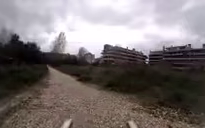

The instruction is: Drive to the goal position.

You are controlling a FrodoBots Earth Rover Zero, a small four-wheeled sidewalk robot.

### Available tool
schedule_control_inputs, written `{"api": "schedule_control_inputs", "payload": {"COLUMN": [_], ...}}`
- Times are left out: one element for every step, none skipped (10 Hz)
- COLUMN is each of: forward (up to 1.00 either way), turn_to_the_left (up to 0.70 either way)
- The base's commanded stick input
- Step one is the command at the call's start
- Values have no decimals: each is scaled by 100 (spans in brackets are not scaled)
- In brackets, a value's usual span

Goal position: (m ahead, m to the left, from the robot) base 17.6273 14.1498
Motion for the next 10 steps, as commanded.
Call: {"api": "schedule_control_inputs", "payload": {"forward": [70, 70, 70, 70, 70, 70, 70, 70, 70, 70], "turn_to_the_left": [0, 0, 0, 0, 0, 0, 0, 0, 0, 4]}}
